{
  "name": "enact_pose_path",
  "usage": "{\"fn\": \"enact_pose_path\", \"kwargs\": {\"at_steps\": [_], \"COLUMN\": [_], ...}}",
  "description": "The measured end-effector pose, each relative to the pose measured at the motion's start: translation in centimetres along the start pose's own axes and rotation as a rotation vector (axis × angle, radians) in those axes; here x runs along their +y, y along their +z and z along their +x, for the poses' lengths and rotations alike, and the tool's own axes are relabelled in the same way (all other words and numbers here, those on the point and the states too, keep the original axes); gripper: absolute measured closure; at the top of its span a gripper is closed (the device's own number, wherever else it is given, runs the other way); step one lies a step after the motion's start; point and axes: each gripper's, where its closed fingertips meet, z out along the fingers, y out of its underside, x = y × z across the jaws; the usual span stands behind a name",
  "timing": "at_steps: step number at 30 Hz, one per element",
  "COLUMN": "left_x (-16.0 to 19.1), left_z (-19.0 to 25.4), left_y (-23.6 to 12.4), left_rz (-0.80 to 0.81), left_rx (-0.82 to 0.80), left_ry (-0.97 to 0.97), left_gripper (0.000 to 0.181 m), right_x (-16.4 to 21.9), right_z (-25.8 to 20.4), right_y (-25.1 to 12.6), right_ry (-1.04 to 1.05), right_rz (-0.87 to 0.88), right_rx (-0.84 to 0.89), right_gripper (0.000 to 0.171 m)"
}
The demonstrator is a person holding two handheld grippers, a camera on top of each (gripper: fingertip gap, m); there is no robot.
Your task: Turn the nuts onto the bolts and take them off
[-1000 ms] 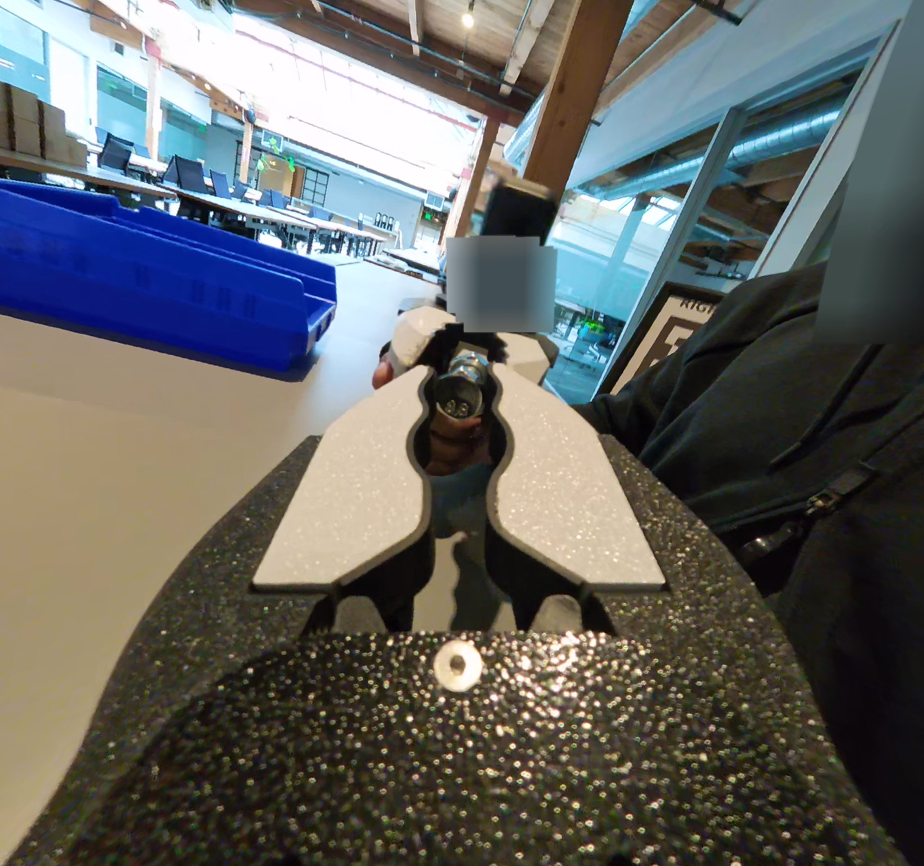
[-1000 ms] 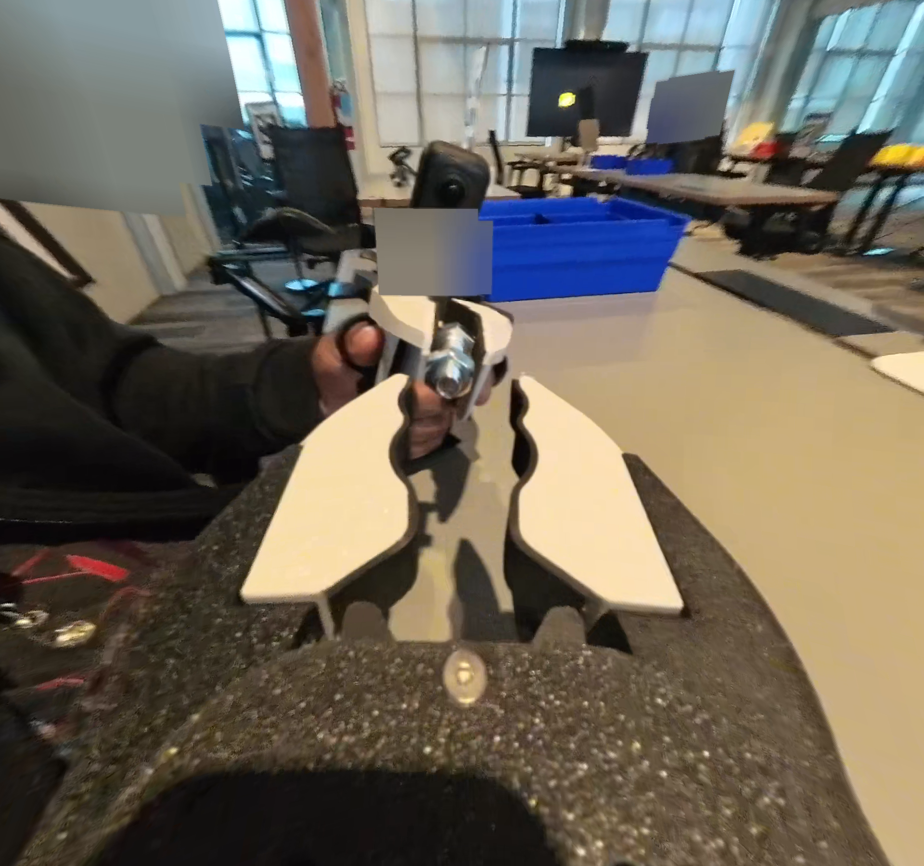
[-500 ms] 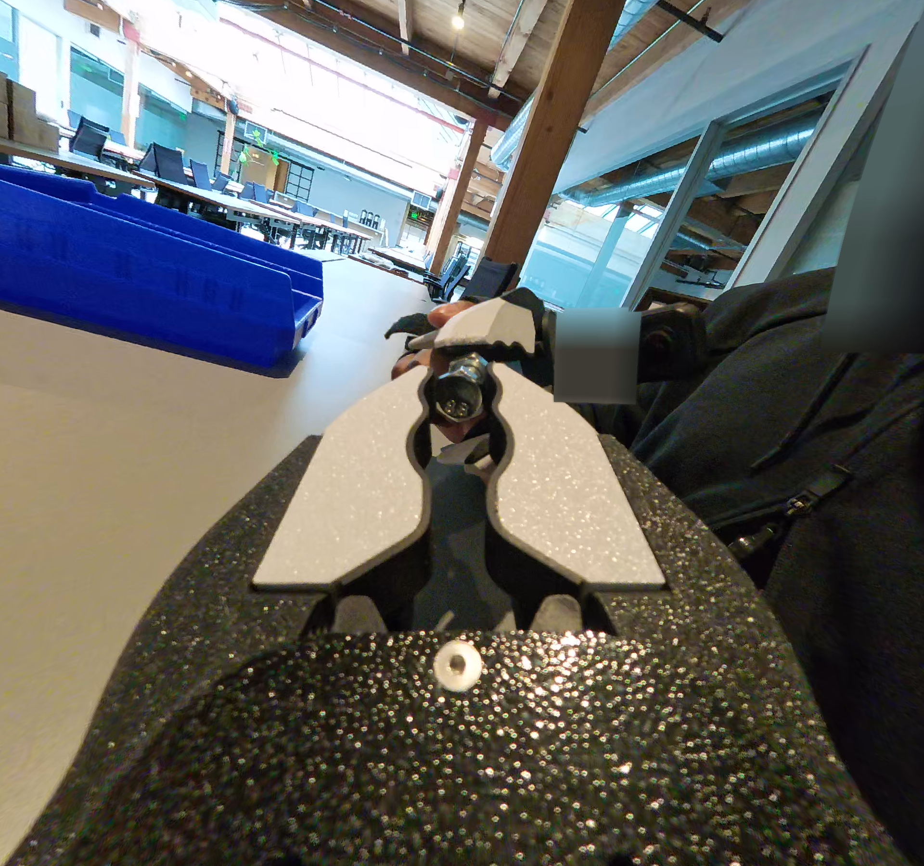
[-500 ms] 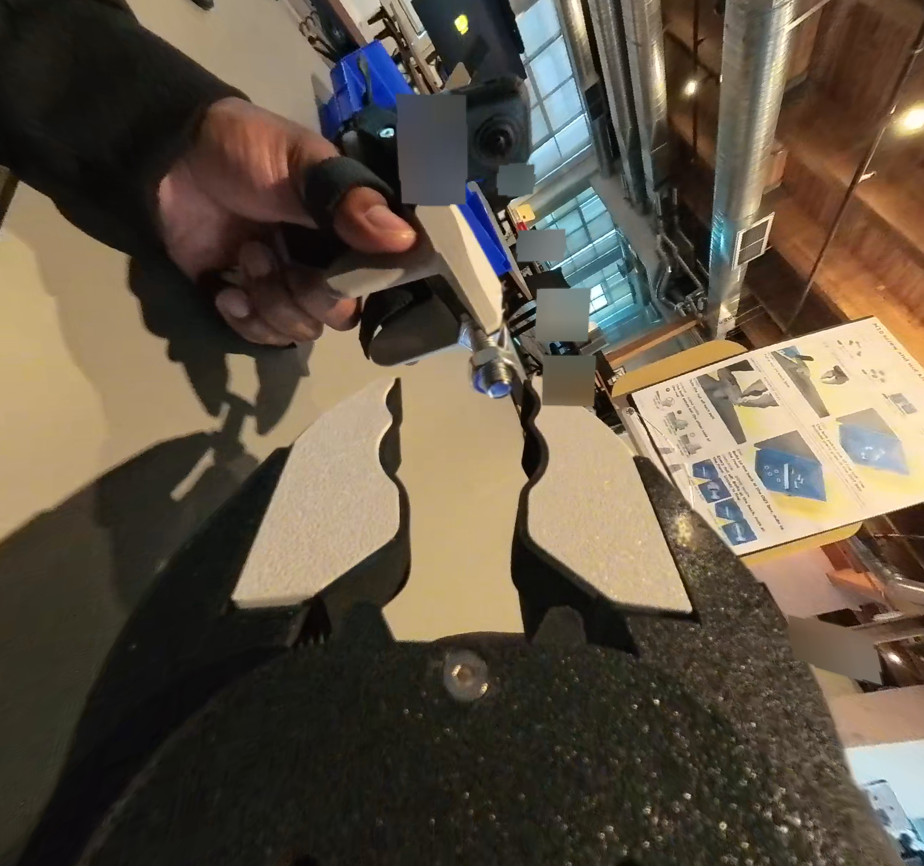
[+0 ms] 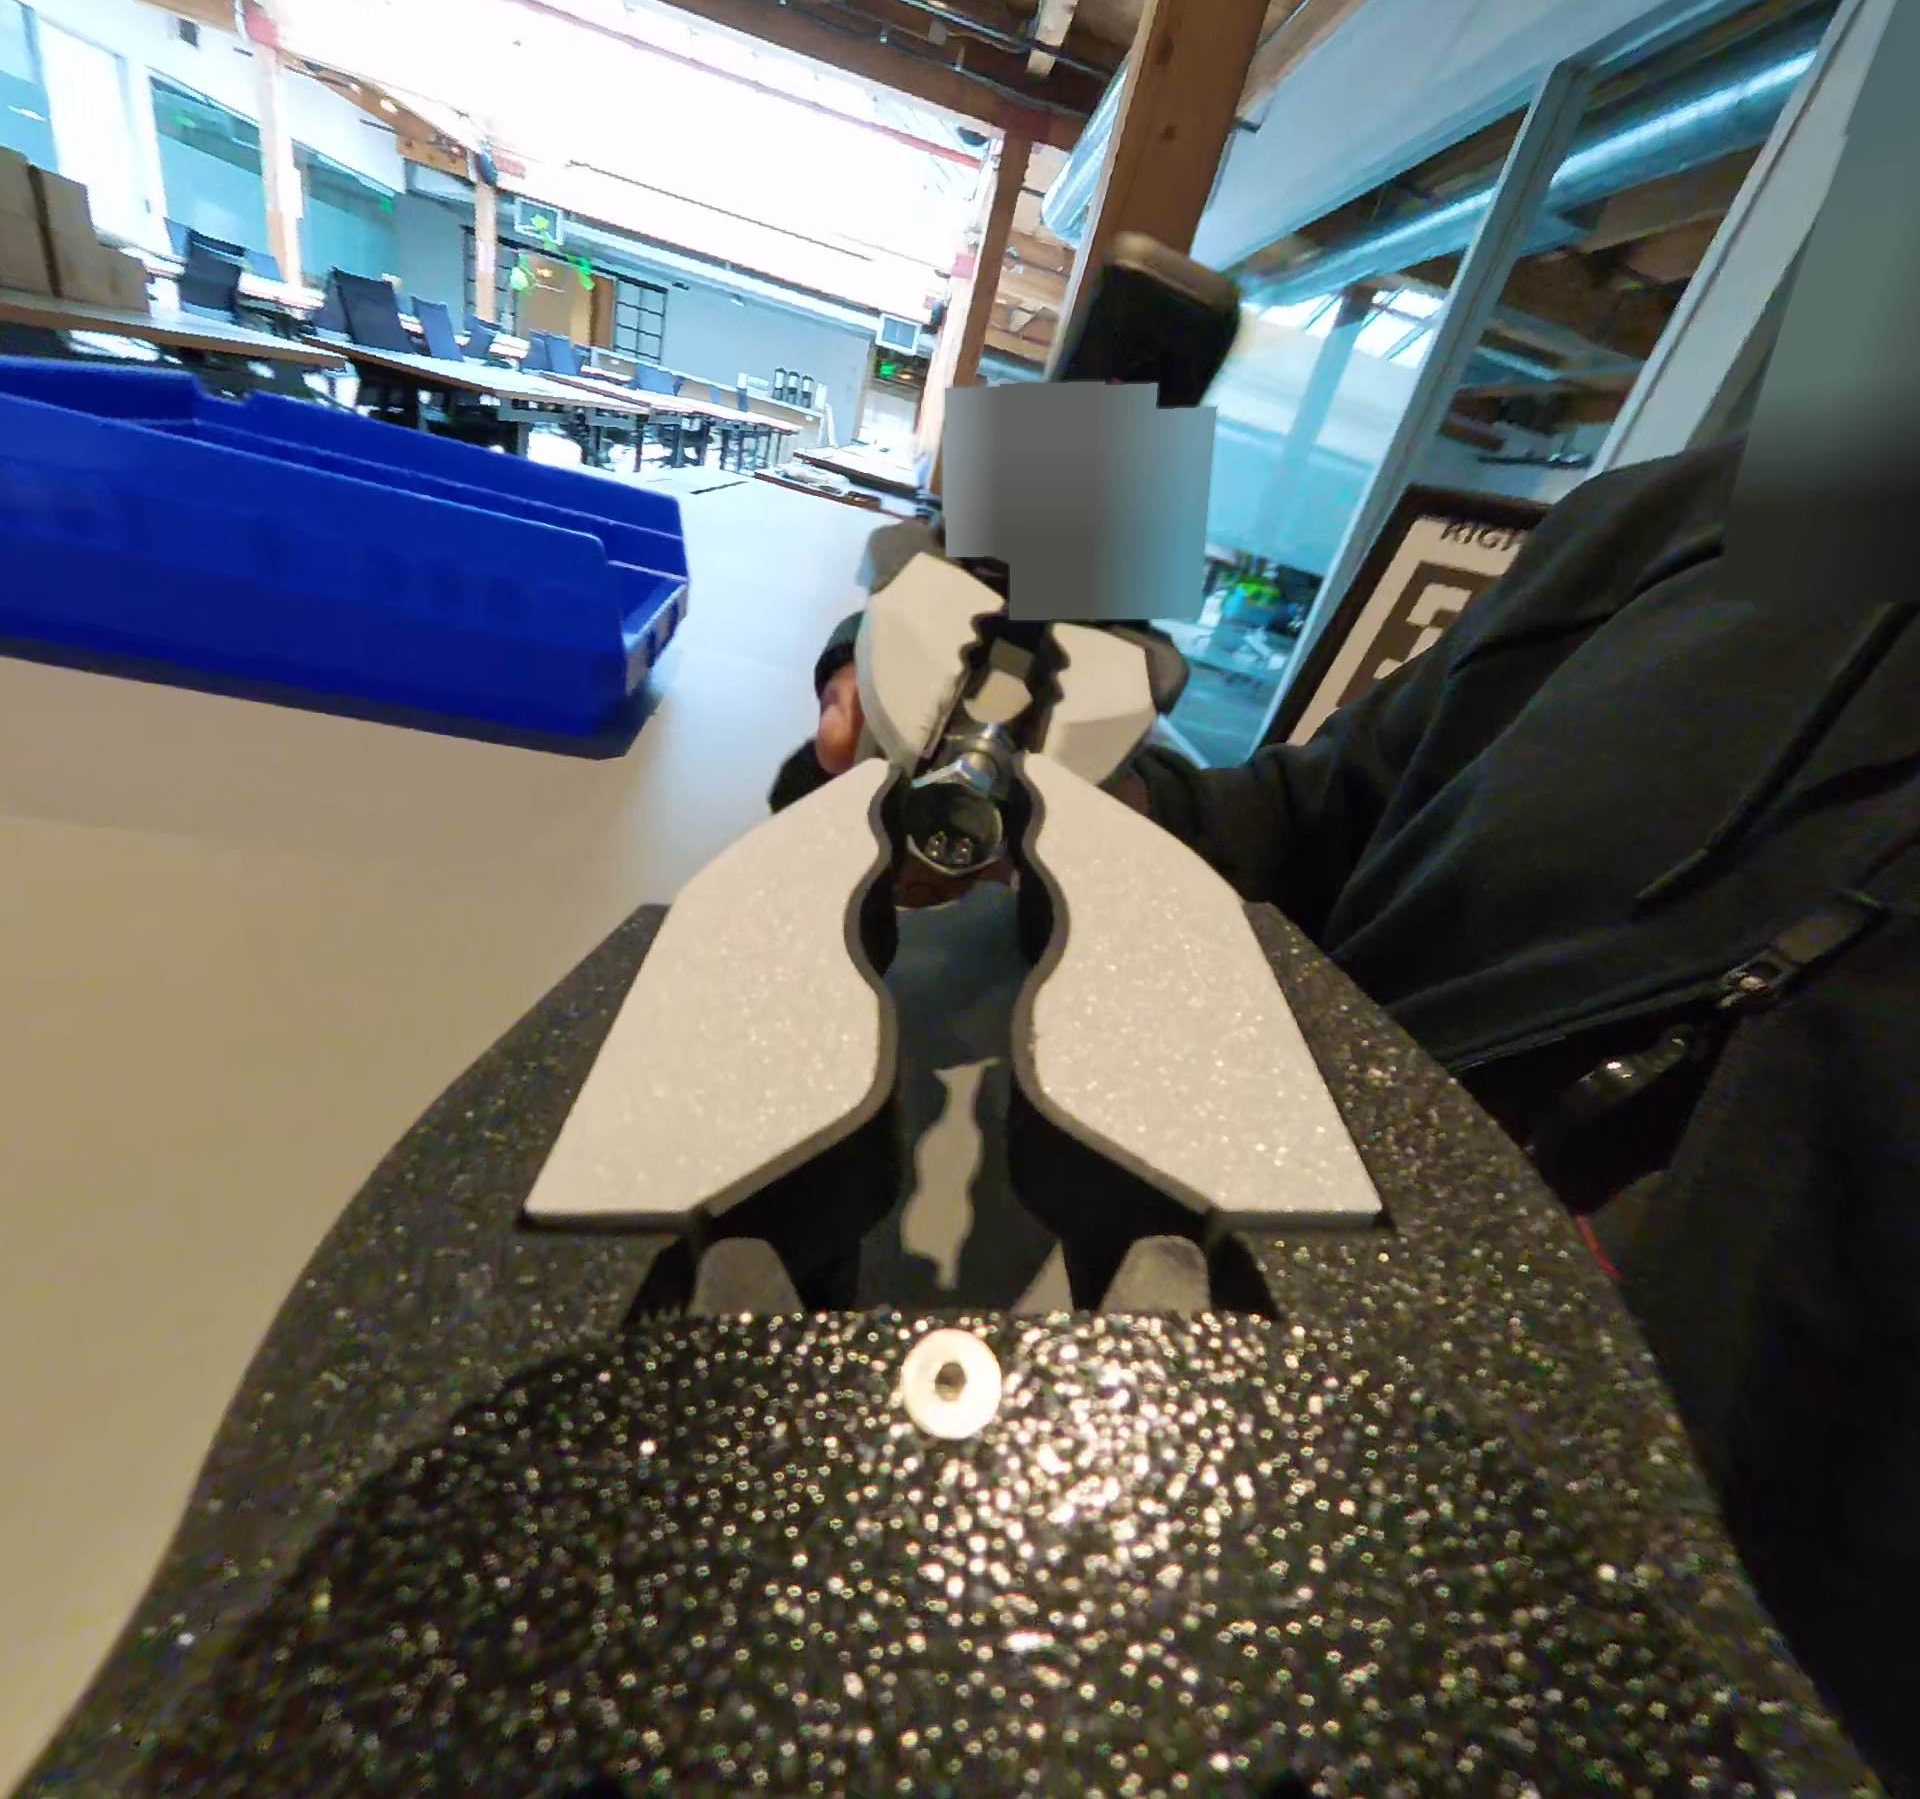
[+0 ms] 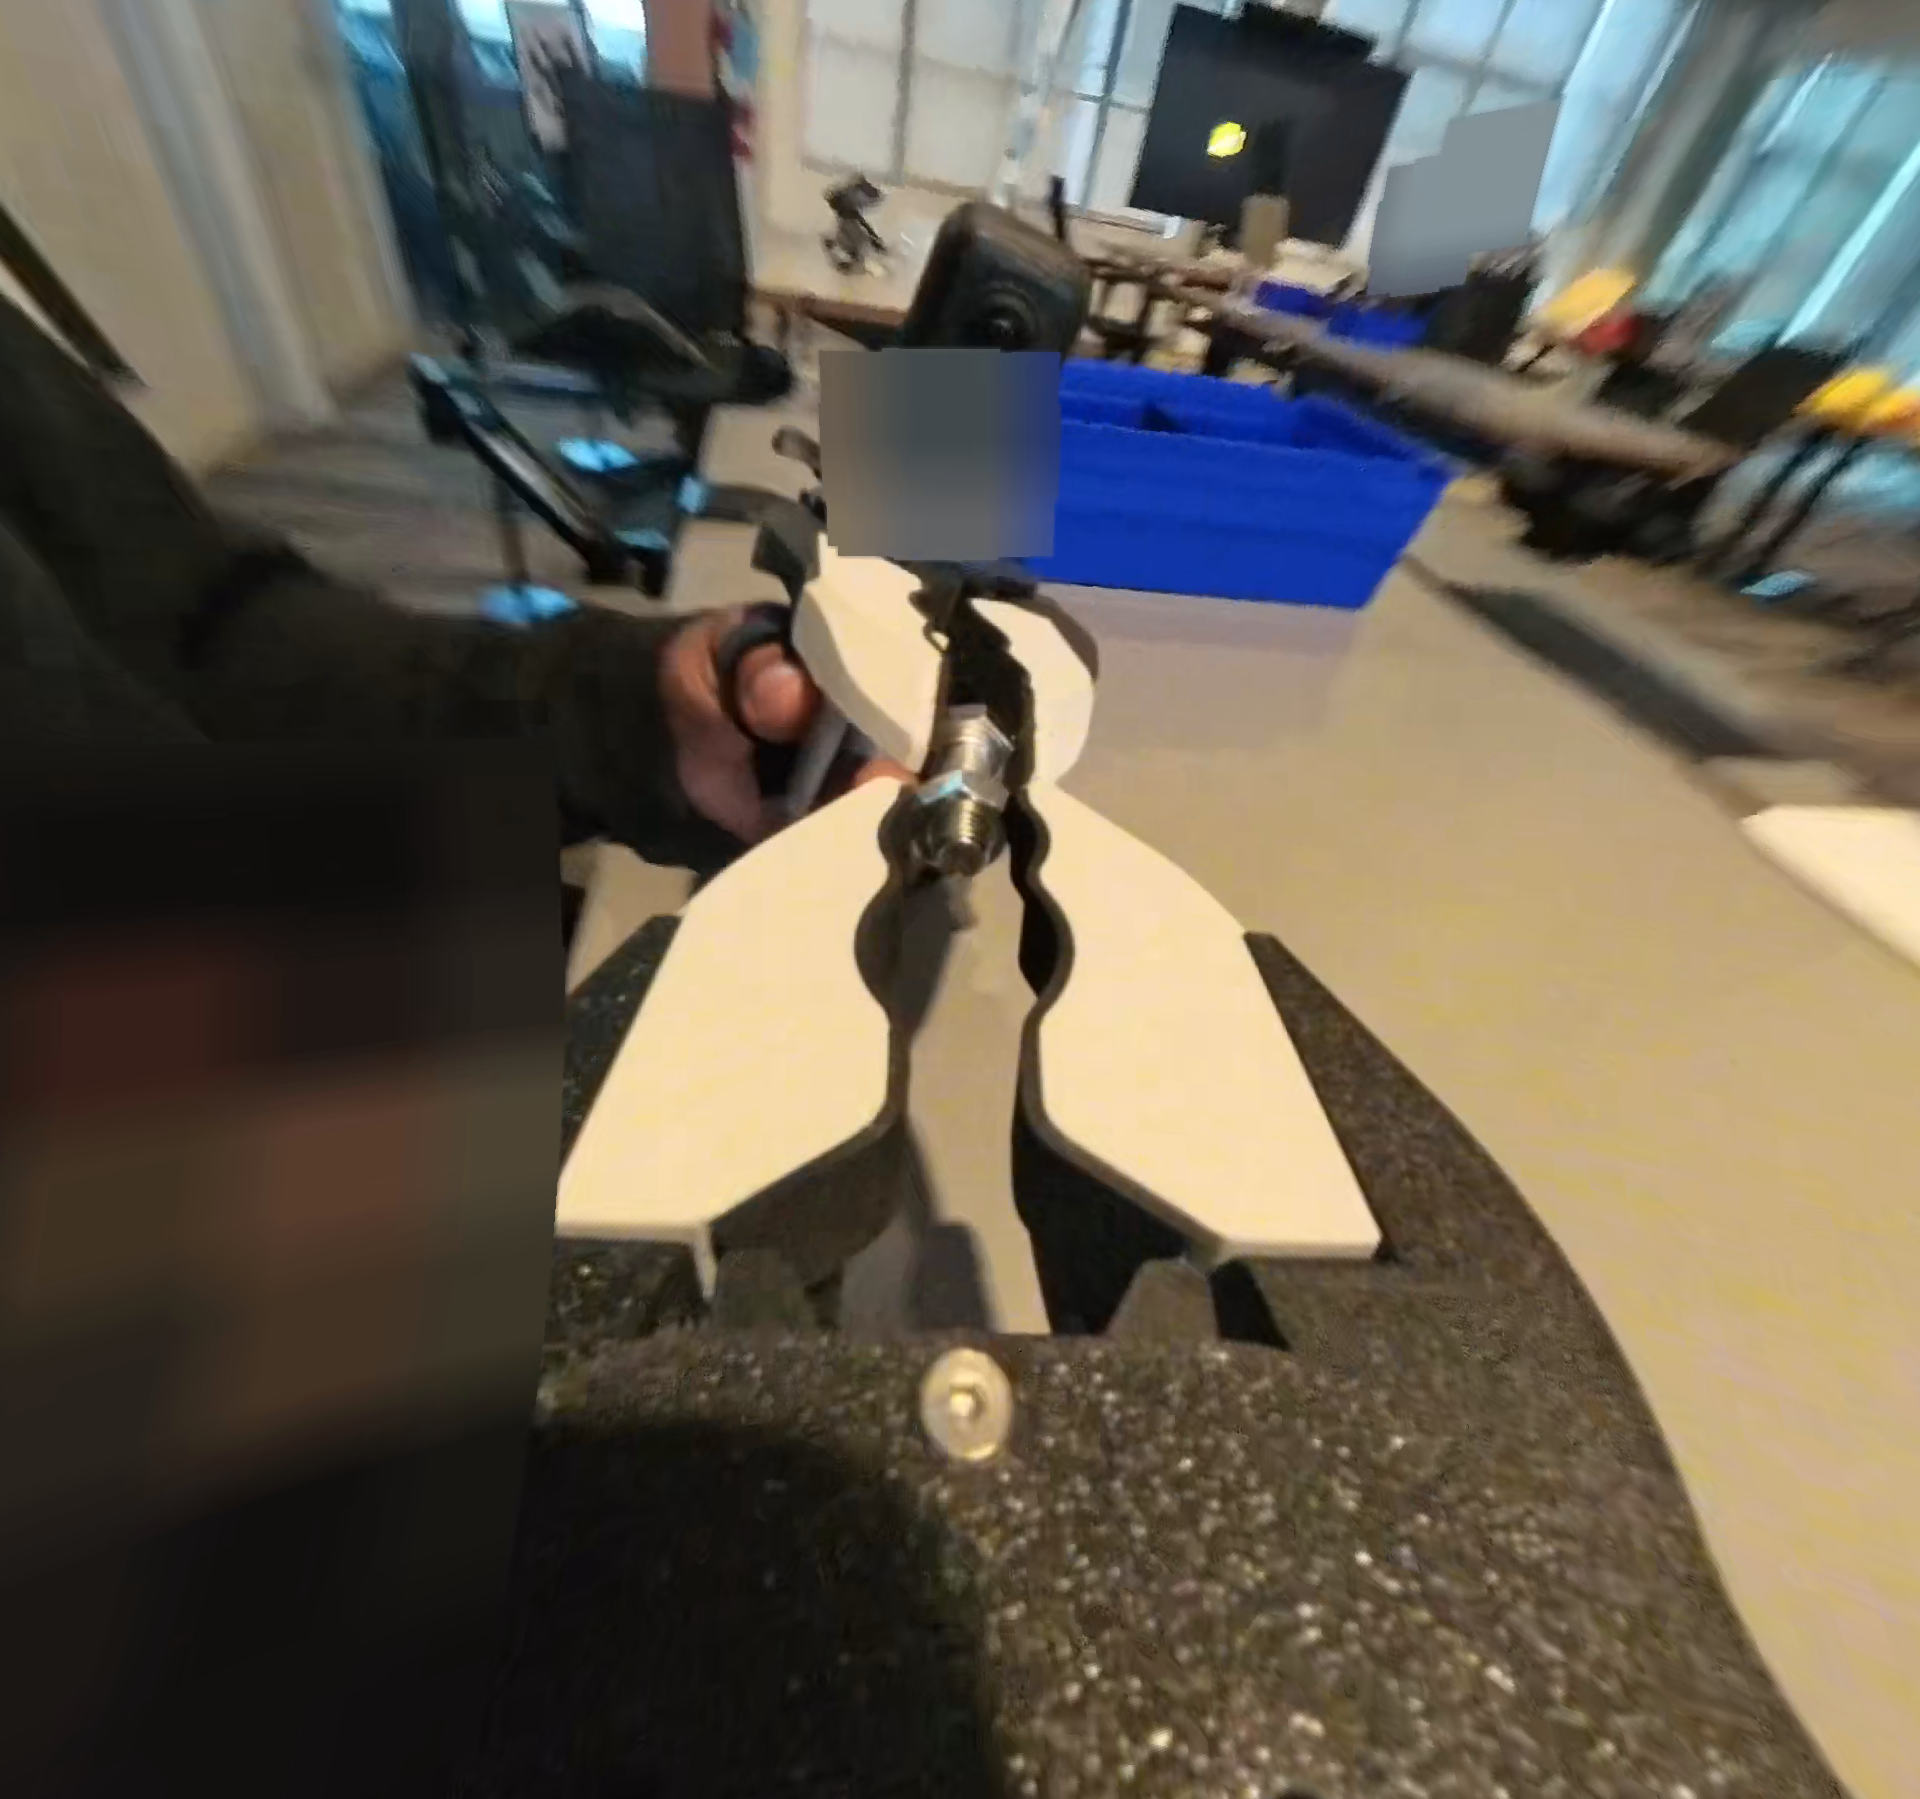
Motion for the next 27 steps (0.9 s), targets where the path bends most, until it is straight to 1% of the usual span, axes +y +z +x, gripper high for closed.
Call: {"fn": "enact_pose_path", "kwargs": {"at_steps": [4,6,7,8,10,11,13,15,16,18,21,27], "left_x": [-0.1,-0.4,-0.5,-0.7,-1.1,-1.3,-1.2,-1.1,-1.2,-1.2,-0.9,-0.4], "left_z": [-0.1,-0.4,-0.6,-0.6,-0.6,-0.7,-0.9,-1.1,-1.1,-1.1,-1.0,-0.6], "left_y": [-0.1,-0.2,-0.4,-0.5,-0.8,-0.9,-1.0,-1.1,-1.1,-1.1,-0.9,-0.5], "left_rz": [-0.012,0.003,0.014,0.031,0.067,0.079,0.086,0.091,0.095,0.094,0.075,0.039], "left_rx": [-0.043,-0.065,-0.072,-0.071,-0.057,-0.053,-0.050,-0.048,-0.045,-0.043,-0.031,-0.011], "left_ry": [0.073,0.073,0.067,0.057,0.029,0.013,-0.020,-0.048,-0.052,-0.060,-0.063,-0.061], "left_gripper": [0.164,0.164,0.164,0.164,0.164,0.164,0.164,0.164,0.164,0.164,0.164,0.164], "right_x": [-0.1,-0.9,-1.1,-1.2,-1.0,-0.9,-0.4,0.0,0.0,0.2,0.5,0.3], "right_z": [-0.1,-0.1,0.0,0.2,1.1,1.5,2.3,2.8,2.8,2.2,1.6,1.0], "right_y": [0.0,-0.2,-0.3,-0.4,-0.5,-0.6,-0.6,-0.7,-0.7,-0.3,0.1,0.2], "right_ry": [0.413,0.516,0.514,0.480,0.347,0.259,0.060,-0.154,-0.247,-0.378,-0.446,-0.473], "right_rz": [0.099,0.182,0.203,0.205,0.177,0.156,0.093,0.023,-0.005,-0.041,-0.066,-0.048], "right_rx": [-0.192,-0.263,-0.268,-0.245,-0.130,-0.060,0.087,0.221,0.269,0.300,0.305,0.288], "right_gripper": [0.152,0.138,0.135,0.132,0.119,0.118,0.118,0.123,0.125,0.129,0.135,0.150]}}
